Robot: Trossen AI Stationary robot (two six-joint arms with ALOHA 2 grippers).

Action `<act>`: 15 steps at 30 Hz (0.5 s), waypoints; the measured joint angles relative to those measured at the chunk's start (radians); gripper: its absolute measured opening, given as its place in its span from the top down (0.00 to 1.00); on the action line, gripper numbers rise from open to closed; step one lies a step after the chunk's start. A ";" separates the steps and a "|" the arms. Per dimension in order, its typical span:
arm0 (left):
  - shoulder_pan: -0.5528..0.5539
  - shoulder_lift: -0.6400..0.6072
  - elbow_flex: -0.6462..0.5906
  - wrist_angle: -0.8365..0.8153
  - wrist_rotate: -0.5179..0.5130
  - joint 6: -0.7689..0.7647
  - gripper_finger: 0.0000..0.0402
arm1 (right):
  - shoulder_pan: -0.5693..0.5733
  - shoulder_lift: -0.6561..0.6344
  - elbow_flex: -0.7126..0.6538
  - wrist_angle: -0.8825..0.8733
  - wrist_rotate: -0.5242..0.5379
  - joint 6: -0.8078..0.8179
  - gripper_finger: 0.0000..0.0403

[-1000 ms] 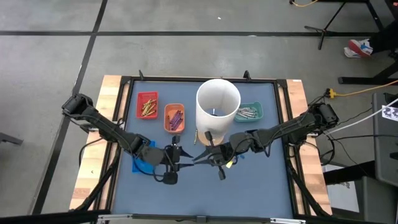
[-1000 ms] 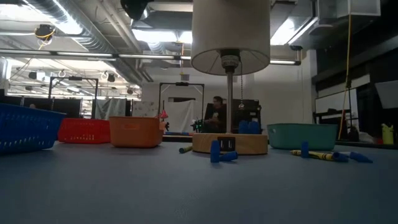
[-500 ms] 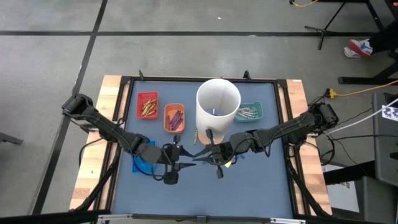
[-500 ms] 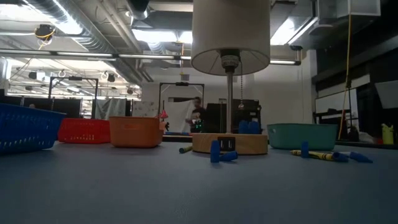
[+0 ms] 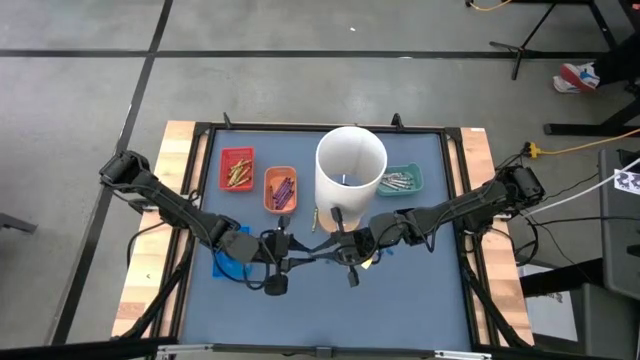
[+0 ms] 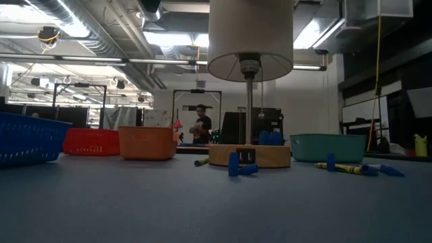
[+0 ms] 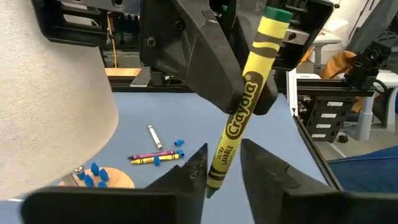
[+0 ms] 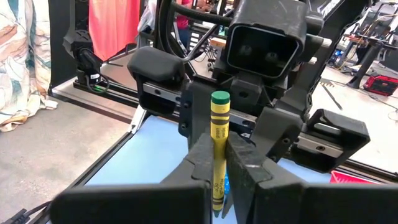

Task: Sort crayons
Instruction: Put the green crayon into the red bin

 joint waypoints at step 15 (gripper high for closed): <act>-0.001 0.000 0.000 -0.006 0.001 0.005 0.97 | 0.000 0.000 0.000 -0.002 -0.001 0.005 0.94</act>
